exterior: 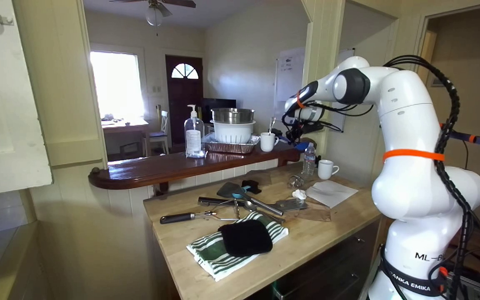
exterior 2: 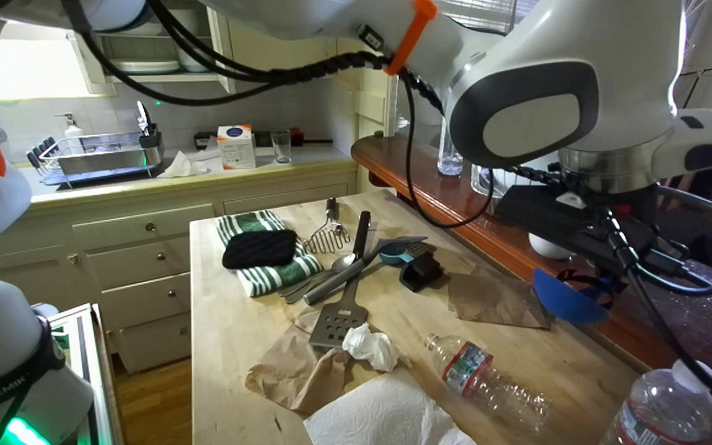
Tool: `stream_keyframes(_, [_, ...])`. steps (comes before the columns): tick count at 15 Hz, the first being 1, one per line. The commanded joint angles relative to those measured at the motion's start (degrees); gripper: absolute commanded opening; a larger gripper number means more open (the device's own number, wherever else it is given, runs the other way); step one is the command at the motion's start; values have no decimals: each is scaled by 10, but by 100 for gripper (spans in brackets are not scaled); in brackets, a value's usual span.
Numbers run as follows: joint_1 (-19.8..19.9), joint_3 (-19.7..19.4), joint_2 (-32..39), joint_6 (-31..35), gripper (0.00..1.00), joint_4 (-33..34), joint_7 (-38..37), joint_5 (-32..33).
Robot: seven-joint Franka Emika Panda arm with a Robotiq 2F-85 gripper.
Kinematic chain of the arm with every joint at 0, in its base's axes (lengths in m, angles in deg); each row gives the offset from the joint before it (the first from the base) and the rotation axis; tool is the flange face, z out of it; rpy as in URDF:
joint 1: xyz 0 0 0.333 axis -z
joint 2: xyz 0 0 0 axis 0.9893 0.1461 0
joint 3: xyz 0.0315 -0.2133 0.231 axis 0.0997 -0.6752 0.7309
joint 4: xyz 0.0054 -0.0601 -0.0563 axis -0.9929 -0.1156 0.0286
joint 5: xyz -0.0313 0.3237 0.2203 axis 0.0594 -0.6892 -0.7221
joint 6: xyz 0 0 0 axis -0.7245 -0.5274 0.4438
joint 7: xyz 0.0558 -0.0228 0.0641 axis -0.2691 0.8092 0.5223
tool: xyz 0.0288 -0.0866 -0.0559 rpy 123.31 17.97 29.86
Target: Move the spatula closer
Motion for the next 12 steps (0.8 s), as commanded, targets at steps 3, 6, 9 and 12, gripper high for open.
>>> stream_keyframes(3, [-7,-2,-96,49,4,-103,-2,-10])
stream_keyframes(6, [-14,-10,-147,92,4,-166,-4,-12])
stream_keyframes(9, [-24,-20,-212,128,4,-243,-6,-13])
stream_keyframes(12, [-51,-48,-280,155,4,-330,-33,11])
